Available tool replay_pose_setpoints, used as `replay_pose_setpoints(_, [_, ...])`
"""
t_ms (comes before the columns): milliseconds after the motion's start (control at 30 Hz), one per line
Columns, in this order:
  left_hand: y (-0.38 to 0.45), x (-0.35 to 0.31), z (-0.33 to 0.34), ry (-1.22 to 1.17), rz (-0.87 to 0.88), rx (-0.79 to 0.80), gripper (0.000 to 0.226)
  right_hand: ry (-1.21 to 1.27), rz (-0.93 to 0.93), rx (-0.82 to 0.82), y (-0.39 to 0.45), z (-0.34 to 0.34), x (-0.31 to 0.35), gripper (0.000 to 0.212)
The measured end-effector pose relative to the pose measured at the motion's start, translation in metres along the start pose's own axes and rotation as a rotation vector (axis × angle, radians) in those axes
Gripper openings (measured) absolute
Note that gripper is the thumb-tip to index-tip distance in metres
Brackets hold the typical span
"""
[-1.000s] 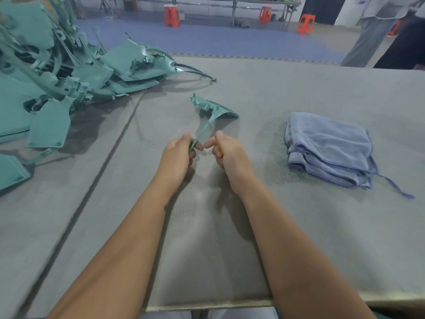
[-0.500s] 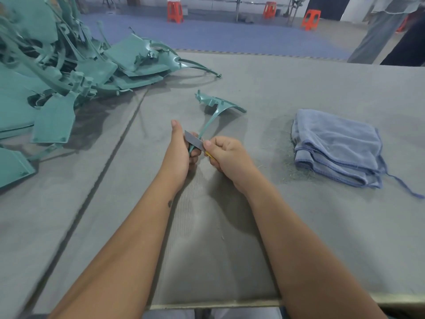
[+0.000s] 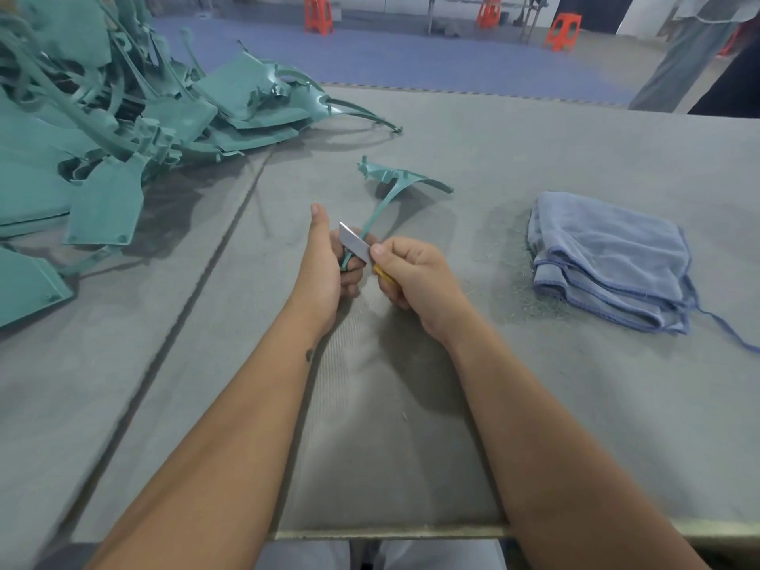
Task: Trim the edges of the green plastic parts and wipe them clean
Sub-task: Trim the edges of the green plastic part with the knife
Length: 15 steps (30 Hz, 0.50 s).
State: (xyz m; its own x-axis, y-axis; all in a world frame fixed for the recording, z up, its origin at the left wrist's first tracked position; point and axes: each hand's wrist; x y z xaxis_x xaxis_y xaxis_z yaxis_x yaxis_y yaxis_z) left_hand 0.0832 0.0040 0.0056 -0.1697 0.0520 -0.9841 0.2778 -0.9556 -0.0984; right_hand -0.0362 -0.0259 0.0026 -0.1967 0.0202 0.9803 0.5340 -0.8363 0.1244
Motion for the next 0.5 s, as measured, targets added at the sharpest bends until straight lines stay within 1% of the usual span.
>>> replay_pose_setpoints(133, [0.0002,-0.002,-0.0005,-0.132,-0.005,0.052,0.079,-0.025,-0.009,0.019,-0.0009,0.0011,0.0028,0.033])
replay_pose_setpoints(333, [0.0,-0.0035,-0.0026,-0.164,-0.023,0.103,0.087,-0.046,0.007,0.028,0.0015,0.0021,0.0007,0.035])
replay_pose_setpoints(500, [0.0023,-0.0019,-0.003,-0.17,-0.04,0.099,0.088,-0.092,0.014,-0.005,0.0054,0.0006,-0.0034,0.029])
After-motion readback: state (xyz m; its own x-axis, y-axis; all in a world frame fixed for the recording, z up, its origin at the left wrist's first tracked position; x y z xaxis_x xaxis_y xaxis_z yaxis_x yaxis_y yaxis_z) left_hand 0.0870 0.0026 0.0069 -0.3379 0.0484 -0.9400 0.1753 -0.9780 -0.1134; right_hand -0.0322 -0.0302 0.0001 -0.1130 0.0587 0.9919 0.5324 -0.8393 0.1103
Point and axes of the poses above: each hand's wrist, its own y-axis towards the middle knuckle, its own z-axis out of the palm, x = y × z, and after that the axes turned 11 degrees about y, right-handed
